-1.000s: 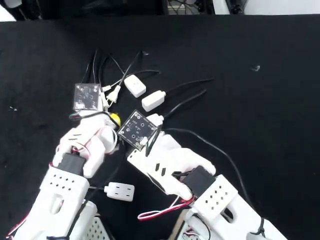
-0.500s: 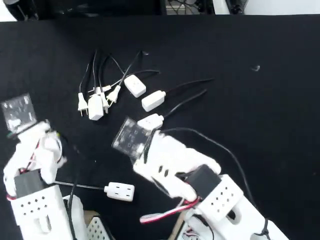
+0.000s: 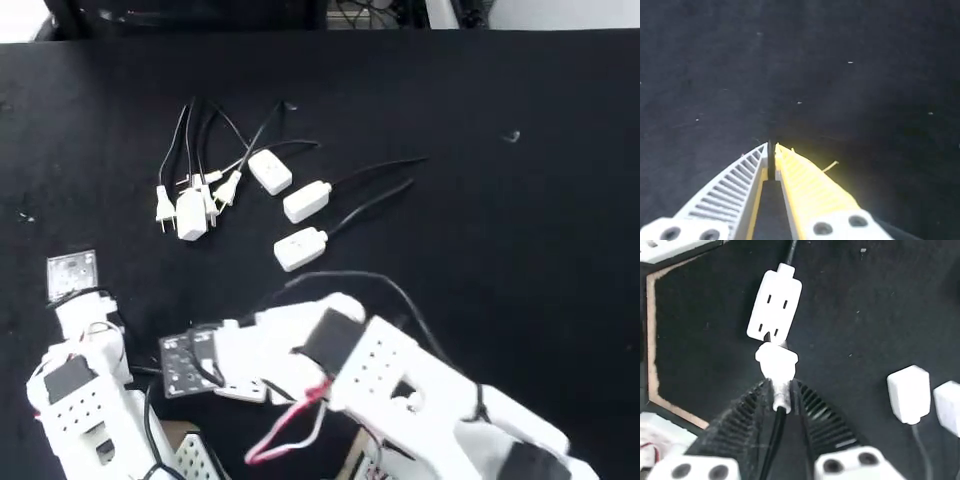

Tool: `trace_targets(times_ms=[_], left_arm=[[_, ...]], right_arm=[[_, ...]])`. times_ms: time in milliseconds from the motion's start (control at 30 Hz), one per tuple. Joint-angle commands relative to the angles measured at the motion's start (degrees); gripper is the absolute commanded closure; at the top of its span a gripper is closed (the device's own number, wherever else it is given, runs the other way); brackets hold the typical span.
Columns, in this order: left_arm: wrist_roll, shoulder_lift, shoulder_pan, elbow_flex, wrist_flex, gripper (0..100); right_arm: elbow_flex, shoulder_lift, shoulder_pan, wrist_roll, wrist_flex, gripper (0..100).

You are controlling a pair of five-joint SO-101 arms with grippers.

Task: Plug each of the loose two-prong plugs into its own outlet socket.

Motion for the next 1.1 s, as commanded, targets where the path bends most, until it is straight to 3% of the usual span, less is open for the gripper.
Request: trace_targets(times_ms=[0,267,500,700,767,900,1067], left_arm=[[-0.09,-0.70,-1.27,-0.40,-1.32,97],[2.11,-0.70,-8.48,-0.13,-1.32,97],[2.29,-0.70,-9.63,0.48,-1.32,97],[2.20,-0.70,-25.54,-0.57,-1.23,97],[2.46,-0.70,-26.68,-0.75,-1.23,97],[7.03,-0.70,-22.55,-1.98,-1.23,97],[8.09,-0.70,-3.38,-0.48,-1.23,97]], right_arm=[[-7.52,5.93,-0.88,3.08,1.23,98.8],[-13.76,19.82,-4.22,3.34,-1.23,98.8],[-14.73,22.73,-4.57,5.19,-3.16,98.8],[-17.54,25.45,-2.64,5.27,-4.57,98.8],[-18.33,26.07,-2.64,6.77,-4.57,98.8],[-19.91,27.65,-2.20,7.82,-4.13,98.8],[-19.82,24.75,3.25,7.74,-3.60,98.8]])
